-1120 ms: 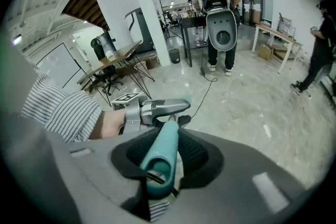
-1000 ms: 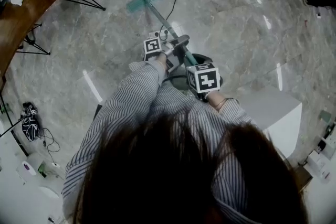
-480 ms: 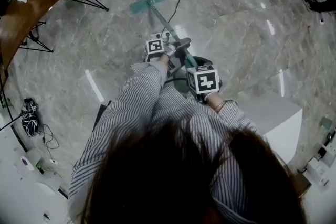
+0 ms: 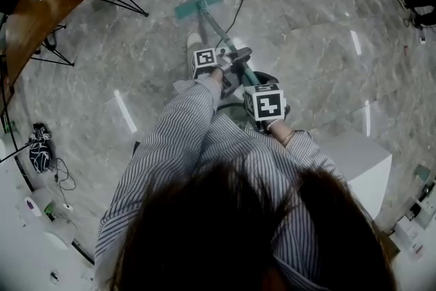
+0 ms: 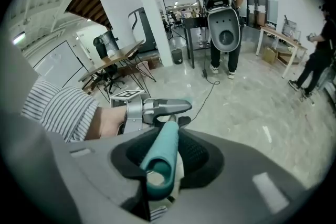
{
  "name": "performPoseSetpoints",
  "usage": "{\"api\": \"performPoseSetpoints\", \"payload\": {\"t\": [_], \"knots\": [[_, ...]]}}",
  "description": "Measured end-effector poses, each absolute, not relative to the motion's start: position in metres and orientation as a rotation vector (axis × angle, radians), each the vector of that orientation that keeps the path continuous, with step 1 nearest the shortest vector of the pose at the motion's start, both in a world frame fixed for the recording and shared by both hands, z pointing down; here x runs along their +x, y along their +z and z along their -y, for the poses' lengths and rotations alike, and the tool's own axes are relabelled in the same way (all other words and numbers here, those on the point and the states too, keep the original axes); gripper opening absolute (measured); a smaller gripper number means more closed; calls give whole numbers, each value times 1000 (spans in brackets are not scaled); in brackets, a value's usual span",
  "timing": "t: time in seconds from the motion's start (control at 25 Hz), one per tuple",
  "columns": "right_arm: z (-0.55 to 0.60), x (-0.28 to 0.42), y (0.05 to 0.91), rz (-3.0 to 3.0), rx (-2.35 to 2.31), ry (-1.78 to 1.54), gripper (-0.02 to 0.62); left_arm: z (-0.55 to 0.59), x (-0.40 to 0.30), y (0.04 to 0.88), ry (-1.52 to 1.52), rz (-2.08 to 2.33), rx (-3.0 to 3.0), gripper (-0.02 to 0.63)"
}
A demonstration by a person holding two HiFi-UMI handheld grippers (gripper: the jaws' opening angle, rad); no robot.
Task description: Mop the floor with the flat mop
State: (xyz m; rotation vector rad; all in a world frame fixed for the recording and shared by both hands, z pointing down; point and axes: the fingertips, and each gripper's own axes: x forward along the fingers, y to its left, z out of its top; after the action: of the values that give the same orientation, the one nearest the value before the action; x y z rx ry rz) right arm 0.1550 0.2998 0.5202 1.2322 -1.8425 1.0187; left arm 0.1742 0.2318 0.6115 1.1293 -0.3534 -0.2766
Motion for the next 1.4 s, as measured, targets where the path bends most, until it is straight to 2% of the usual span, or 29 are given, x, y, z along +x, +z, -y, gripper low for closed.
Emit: {"api": "performPoseSetpoints", "payload": {"t": [0.32, 0.48, 0.72, 1.04, 1.24, 1.4], "knots": [[-204, 132, 525, 1861, 1203, 962, 114, -134, 149, 626, -312, 347, 1132, 167], [-122, 117, 527, 1865, 1264, 949, 114, -56, 134, 611, -389, 319, 1089, 163], [-7, 85, 523, 1788, 1382, 1000, 114, 54, 104, 603, -319, 242, 1079, 160], [127, 3, 540, 1778, 1279, 983, 114, 188, 27, 617, -235, 243, 1052, 149], [223, -58, 553, 1784, 1297, 959, 114, 291, -37, 629, -354, 339, 1009, 124], [295, -98, 559, 1792, 1253, 897, 114, 356, -85, 619, -495, 302, 1006, 145]]}}
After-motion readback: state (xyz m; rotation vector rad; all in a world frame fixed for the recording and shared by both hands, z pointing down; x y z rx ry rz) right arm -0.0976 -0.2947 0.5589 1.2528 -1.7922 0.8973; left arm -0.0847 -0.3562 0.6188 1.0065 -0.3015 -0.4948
